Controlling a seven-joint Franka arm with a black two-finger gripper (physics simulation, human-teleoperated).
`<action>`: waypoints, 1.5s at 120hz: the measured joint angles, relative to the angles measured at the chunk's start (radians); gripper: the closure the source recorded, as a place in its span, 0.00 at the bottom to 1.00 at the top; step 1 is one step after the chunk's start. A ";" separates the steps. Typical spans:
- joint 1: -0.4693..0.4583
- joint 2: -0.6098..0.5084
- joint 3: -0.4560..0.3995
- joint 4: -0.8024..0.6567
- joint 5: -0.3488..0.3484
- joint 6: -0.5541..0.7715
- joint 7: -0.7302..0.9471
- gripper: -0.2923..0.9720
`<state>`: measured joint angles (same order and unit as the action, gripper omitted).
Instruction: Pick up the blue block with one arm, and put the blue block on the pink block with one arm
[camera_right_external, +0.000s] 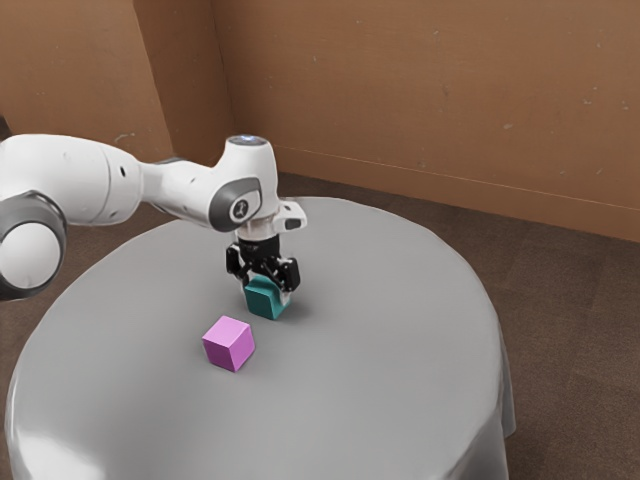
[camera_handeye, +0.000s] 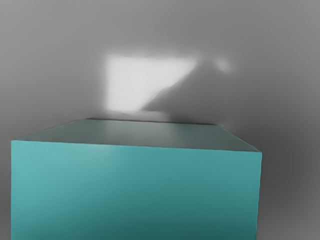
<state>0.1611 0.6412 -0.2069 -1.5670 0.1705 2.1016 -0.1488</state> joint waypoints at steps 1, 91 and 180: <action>0.000 0.000 0.000 0.000 0.001 0.000 0.000 0.25; 0.000 -0.051 0.026 -0.011 0.016 -0.013 -0.002 0.50; 0.000 -0.512 -0.015 -0.523 0.016 0.013 -0.144 0.45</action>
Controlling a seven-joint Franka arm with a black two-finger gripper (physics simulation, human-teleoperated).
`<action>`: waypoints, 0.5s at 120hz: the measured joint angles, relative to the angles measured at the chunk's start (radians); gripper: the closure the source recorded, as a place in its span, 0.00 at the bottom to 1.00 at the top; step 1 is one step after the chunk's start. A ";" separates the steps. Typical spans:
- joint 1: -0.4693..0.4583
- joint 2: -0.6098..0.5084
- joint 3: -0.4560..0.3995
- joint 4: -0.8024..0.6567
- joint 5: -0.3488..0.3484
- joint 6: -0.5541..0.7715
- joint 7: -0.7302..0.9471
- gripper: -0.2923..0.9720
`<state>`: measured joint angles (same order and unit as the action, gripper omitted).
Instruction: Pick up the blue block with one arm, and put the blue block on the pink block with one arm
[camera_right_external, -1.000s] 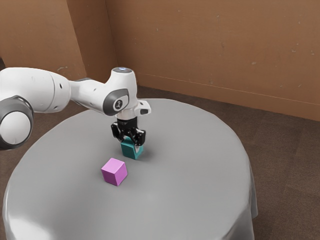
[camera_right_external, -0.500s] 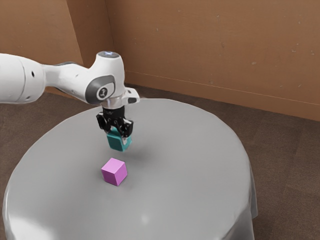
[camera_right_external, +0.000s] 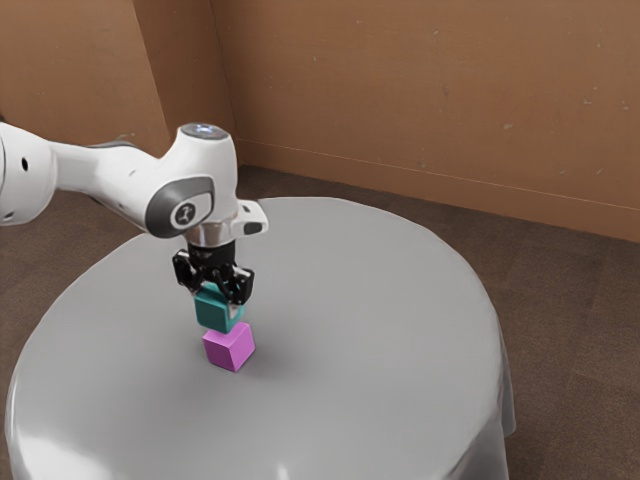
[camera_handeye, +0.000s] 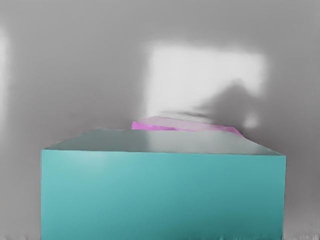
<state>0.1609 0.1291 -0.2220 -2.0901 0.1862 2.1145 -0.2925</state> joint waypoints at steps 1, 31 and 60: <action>0.000 0.000 -0.001 0.000 -0.001 0.000 -0.001 0.45; -0.003 -0.005 -0.003 0.007 -0.012 0.000 -0.016 0.30; -0.015 -0.146 0.118 0.350 -0.156 -0.241 0.021 0.25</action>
<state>0.1464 -0.0174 -0.1045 -1.7399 0.0299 1.8736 -0.2720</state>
